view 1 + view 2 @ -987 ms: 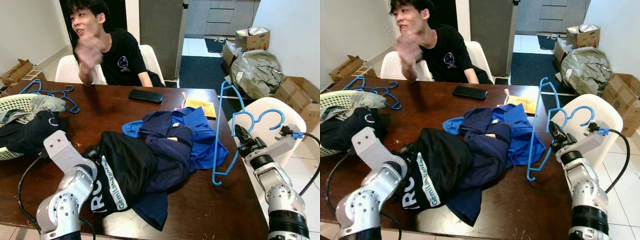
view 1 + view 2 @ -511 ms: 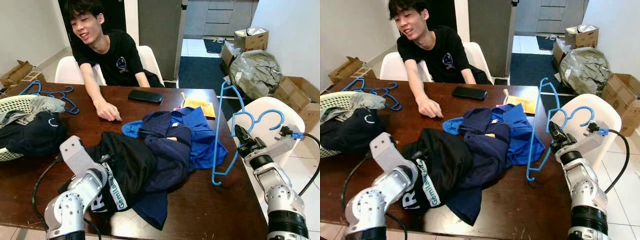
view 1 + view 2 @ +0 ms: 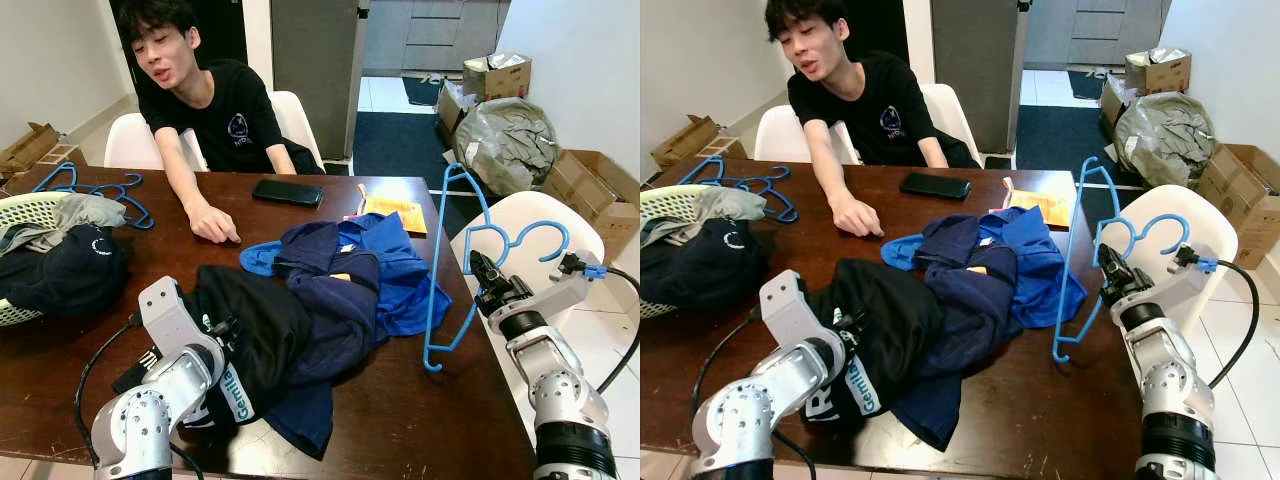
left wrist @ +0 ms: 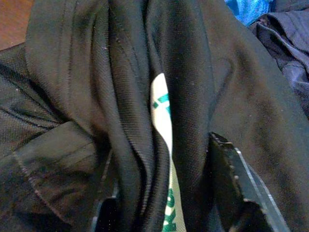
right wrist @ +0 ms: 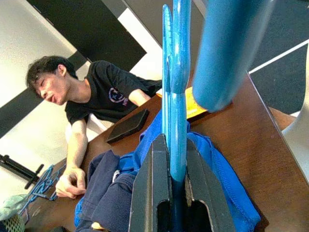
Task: Hang hanger
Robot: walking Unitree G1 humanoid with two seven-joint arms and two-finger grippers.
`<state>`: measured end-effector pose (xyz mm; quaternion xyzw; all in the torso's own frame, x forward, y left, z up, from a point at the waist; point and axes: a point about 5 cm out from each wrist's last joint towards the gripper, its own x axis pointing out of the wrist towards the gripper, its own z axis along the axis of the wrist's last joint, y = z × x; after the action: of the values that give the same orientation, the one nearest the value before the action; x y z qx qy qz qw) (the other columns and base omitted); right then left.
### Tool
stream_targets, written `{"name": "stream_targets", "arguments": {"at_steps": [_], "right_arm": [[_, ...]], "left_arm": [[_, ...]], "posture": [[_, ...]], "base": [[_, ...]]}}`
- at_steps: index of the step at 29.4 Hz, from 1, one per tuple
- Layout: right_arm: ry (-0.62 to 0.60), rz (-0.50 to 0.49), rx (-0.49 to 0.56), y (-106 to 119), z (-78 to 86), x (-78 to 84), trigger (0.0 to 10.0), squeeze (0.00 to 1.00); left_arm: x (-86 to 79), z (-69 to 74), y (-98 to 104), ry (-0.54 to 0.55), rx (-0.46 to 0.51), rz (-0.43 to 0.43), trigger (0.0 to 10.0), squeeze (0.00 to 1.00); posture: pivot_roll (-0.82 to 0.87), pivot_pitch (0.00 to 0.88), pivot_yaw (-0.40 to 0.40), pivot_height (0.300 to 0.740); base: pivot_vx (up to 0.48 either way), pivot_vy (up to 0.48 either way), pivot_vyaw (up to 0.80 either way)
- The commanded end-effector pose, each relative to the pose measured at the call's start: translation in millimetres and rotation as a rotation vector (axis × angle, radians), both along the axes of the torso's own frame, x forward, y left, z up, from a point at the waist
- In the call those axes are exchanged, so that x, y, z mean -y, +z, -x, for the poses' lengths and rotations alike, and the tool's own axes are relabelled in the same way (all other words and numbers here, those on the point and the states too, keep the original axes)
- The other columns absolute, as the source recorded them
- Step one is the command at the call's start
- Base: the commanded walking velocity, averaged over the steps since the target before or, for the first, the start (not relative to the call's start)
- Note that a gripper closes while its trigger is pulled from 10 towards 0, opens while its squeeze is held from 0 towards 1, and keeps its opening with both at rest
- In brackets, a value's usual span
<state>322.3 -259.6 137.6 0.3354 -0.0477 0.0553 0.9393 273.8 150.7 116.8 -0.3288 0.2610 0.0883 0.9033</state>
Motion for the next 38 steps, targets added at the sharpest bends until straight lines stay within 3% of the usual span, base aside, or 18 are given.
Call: {"name": "stream_targets", "arguments": {"at_steps": [1,16,18,20,21,22,23,24,25,26,27,30,31,32,33,35,36,38], "right_arm": [[-0.011,-0.003,0.004,-0.6,1.8,0.8,10.0,0.0],[-0.017,-0.006,0.002,-1.3,0.2,0.2,10.0,0.0],[-0.017,-0.009,0.001,-2.1,-0.3,-0.7,10.0,0.0],[-0.017,-0.009,0.001,-2.1,-0.3,-0.7,10.0,0.0],[-0.017,-0.012,0.0,-3.0,-0.5,-1.1,10.0,0.0],[-0.017,-0.012,0.0,-3.0,-0.5,-1.1,10.0,0.0],[-0.018,-0.015,-0.001,-4.0,-1.0,-1.4,10.0,0.0],[-0.018,-0.015,-0.001,-4.0,-1.0,-1.4,10.0,0.0],[-0.018,-0.02,-0.003,-5.8,-2.0,-2.3,10.0,0.0],[-0.018,-0.024,-0.005,-7.4,-3.1,-3.4,10.0,0.0],[-0.017,-0.025,-0.006,-8.4,-3.8,-4.2,10.0,0.0],[-0.017,-0.025,-0.006,-8.4,-3.8,-4.2,10.0,0.0],[-0.017,-0.026,-0.008,-9.5,-4.3,-4.9,10.0,0.0],[-0.018,-0.026,-0.008,-10.4,-4.2,-5.2,10.0,0.0],[-0.02,-0.027,-0.009,-11.2,-4.0,-5.2,10.0,0.0],[-0.02,-0.027,-0.009,-11.2,-4.0,-5.2,10.0,0.0],[-0.023,-0.028,-0.01,-11.7,-4.0,-5.1,10.0,0.0],[-0.023,-0.028,-0.01,-11.7,-4.0,-5.1,10.0,0.0]], "left_arm": [[17.3,10.7,-14.4,-0.015,-0.056,0.076,0.0,0.0],[-1.3,1.4,-3.5,0.008,-0.001,0.013,0.0,0.0],[-17.0,-15.2,32.6,0.001,0.168,-0.163,0.0,0.0],[-17.0,-15.2,32.6,0.001,0.168,-0.163,0.0,0.0],[-27.2,-26.9,67.4,0.008,0.305,-0.29,0.0,0.0],[-27.2,-26.9,67.4,0.008,0.305,-0.29,0.0,0.0],[-35.7,-38.8,114.6,0.017,0.477,-0.437,0.0,0.0],[-35.7,-38.8,114.6,0.017,0.477,-0.437,0.0,0.0],[-36.3,-48.6,179.4,0.022,0.707,-0.599,0.0,0.0],[-29.2,-49.1,236.4,0.02,0.91,-0.729,0.0,0.0],[-21.4,-45.7,273.0,0.015,1.041,-0.809,0.0,0.0],[-21.4,-45.7,273.0,0.015,1.041,-0.809,0.0,0.0],[-11.7,-44.0,295.6,0.0,1.127,-0.827,0.0,0.0],[-3.7,-44.0,306.7,-0.017,1.171,-0.842,3.3,0.0],[3.2,-44.1,314.5,-0.038,1.205,-0.829,7.5,0.0],[3.2,-44.1,314.5,-0.038,1.205,-0.829,7.5,0.0],[8.0,-46.5,322.9,-0.042,1.232,-0.917,10.0,0.0],[8.0,-46.5,322.9,-0.042,1.232,-0.917,10.0,0.0]], "posture": [[-0.04,0.038,0.007,0.74],[-0.03,0.027,0.01,0.74],[-0.04,0.016,0.011,0.74],[-0.04,0.016,0.011,0.74],[-0.03,0.004,0.009,0.74],[-0.03,0.004,0.009,0.74],[-0.02,0.0,0.006,0.74],[-0.02,0.0,0.006,0.74],[-0.01,0.0,0.003,0.74],[-0.01,0.0,0.005,0.74],[-0.01,0.0,0.006,0.74],[-0.01,0.0,0.006,0.74],[-0.01,0.0,0.007,0.74],[-0.02,0.0,0.011,0.74],[-0.02,0.0,0.013,0.74],[-0.02,0.0,0.013,0.74],[-0.02,0.0,0.015,0.74],[-0.02,0.0,0.015,0.74]], "base": [[0.0,0.0,0.0],[0.0,0.0,0.0],[0.0,0.0,0.0],[0.0,0.0,0.0],[0.0,0.0,0.0],[0.0,0.0,0.0],[0.0,0.0,0.0],[0.0,0.0,0.0],[0.0,0.0,0.0],[0.0,0.0,0.0],[0.0,0.0,0.0],[0.0,0.0,0.0],[0.0,0.0,0.0],[0.0,0.0,0.0],[0.0,0.0,0.0],[0.0,0.0,0.0],[0.0,0.0,0.0],[0.0,0.0,0.0]]}}
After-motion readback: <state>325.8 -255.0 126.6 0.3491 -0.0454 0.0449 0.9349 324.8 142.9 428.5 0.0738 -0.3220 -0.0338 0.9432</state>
